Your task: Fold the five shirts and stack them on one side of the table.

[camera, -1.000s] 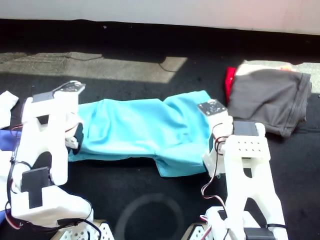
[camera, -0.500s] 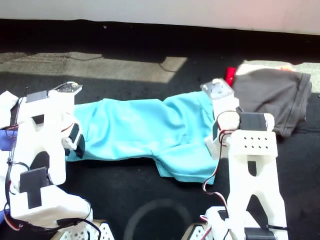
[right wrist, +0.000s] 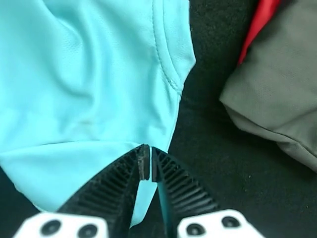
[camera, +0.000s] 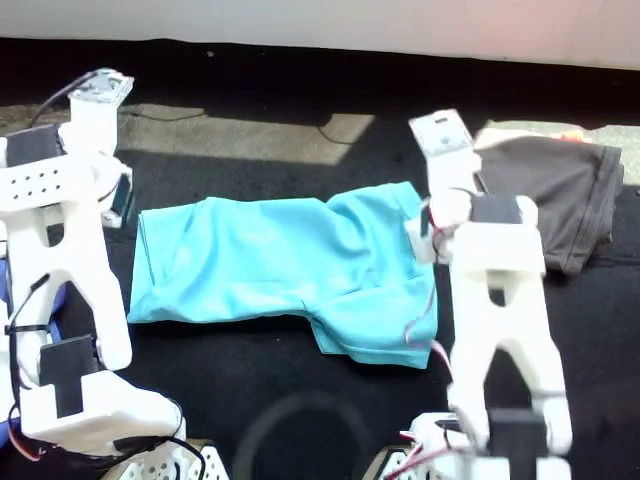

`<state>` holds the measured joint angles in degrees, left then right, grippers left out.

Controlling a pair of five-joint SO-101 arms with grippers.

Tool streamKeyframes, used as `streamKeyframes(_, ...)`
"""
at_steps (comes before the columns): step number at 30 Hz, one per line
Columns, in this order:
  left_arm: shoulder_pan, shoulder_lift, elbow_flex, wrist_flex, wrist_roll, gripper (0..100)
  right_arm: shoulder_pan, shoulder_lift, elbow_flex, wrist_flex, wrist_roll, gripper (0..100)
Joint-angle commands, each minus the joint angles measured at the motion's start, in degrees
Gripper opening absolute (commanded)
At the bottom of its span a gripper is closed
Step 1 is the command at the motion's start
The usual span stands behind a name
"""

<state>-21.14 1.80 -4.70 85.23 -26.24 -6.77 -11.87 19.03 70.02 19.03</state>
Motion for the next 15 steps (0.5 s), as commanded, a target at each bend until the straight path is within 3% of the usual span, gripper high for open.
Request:
streamKeyframes(1, 5.41, 4.09, -2.51, -2.9, 2.64, 1, -3.3, 10.95, -10.33, -1.27, -0.79, 0.6)
streamKeyframes(4, 8.84, 12.26, -2.95, -7.91, 7.65, 1, -4.44, 20.7, -20.26, -1.36, -1.05, 0.6)
streamKeyframes(8, 11.47, 22.2, -2.95, -12.75, 9.93, 1, -4.53, 32.57, -33.71, -0.84, -7.38, 0.6)
streamKeyframes(15, 4.62, 33.1, -12.44, -15.47, 9.76, 1, -3.74, 47.69, -45.05, -0.31, -8.53, 0.6)
